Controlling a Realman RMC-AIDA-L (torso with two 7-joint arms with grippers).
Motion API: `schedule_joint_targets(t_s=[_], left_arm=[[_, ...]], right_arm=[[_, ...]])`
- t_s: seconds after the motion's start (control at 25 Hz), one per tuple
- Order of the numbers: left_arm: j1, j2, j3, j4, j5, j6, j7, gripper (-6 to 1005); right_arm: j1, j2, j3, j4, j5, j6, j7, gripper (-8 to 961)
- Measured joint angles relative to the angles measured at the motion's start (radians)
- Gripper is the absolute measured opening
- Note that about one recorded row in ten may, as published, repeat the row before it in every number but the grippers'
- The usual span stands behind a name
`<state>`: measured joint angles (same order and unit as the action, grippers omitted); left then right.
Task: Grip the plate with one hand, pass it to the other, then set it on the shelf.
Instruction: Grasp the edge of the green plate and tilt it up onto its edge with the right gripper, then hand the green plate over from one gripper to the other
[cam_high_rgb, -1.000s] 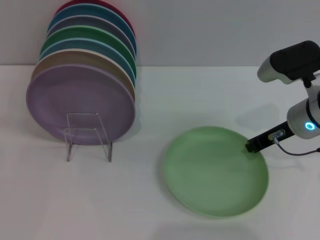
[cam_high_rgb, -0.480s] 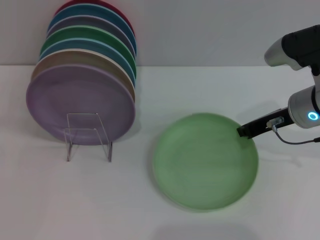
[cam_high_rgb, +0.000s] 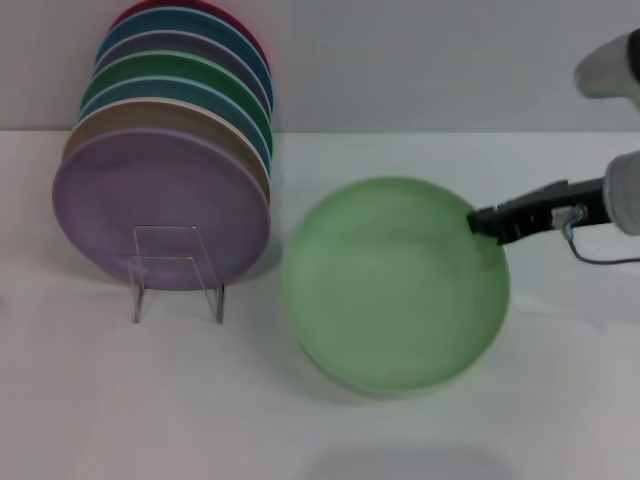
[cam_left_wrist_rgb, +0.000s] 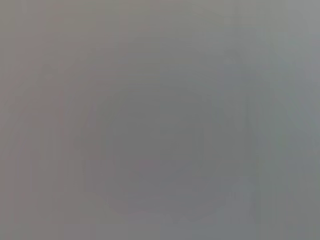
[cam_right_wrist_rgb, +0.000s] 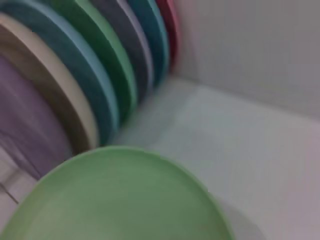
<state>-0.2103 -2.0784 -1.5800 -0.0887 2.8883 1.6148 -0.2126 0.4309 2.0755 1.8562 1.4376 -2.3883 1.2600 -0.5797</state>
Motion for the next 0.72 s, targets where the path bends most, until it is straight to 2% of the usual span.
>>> schedule_joint_targets(t_s=[0.04, 0.08, 0.2, 0.24, 0.28, 0.44, 0.6, 0.64, 0.72], left_arm=[[0.004, 0.000, 0.024, -0.001, 0.000, 0.016, -0.005, 835], [0.004, 0.000, 0.024, -0.001, 0.000, 0.016, -0.005, 835], [0.008, 0.005, 0.088, -0.003, 0.000, 0.032, -0.008, 835], [0.008, 0.007, 0.113, -0.003, 0.000, 0.037, -0.008, 834], [0.005, 0.013, 0.196, -0.003, 0.000, 0.051, -0.004, 834], [-0.010, 0.019, 0.263, -0.015, 0.000, 0.057, -0.003, 834], [-0.013, 0.025, 0.274, -0.057, 0.000, 0.050, 0.007, 834], [-0.009, 0.035, 0.280, -0.103, 0.000, 0.031, 0.030, 834], [-0.003, 0.038, 0.287, -0.135, 0.000, 0.018, 0.054, 827]], right_arm=[[-0.046, 0.001, 0.000, 0.052, 0.071, -0.015, -0.048, 22], [-0.046, 0.001, 0.000, 0.052, 0.071, -0.015, -0.048, 22], [-0.124, 0.001, 0.007, 0.106, 0.190, -0.062, -0.145, 24], [-0.184, 0.002, 0.014, 0.124, 0.314, -0.107, -0.257, 24], [-0.210, 0.002, 0.019, 0.126, 0.383, -0.128, -0.319, 25], [-0.258, 0.004, 0.054, 0.103, 0.526, -0.164, -0.475, 27], [-0.274, 0.006, 0.073, 0.075, 0.563, -0.192, -0.560, 29], [-0.275, 0.006, 0.076, 0.062, 0.567, -0.210, -0.588, 29], [-0.274, 0.006, 0.076, 0.057, 0.567, -0.220, -0.595, 30]])
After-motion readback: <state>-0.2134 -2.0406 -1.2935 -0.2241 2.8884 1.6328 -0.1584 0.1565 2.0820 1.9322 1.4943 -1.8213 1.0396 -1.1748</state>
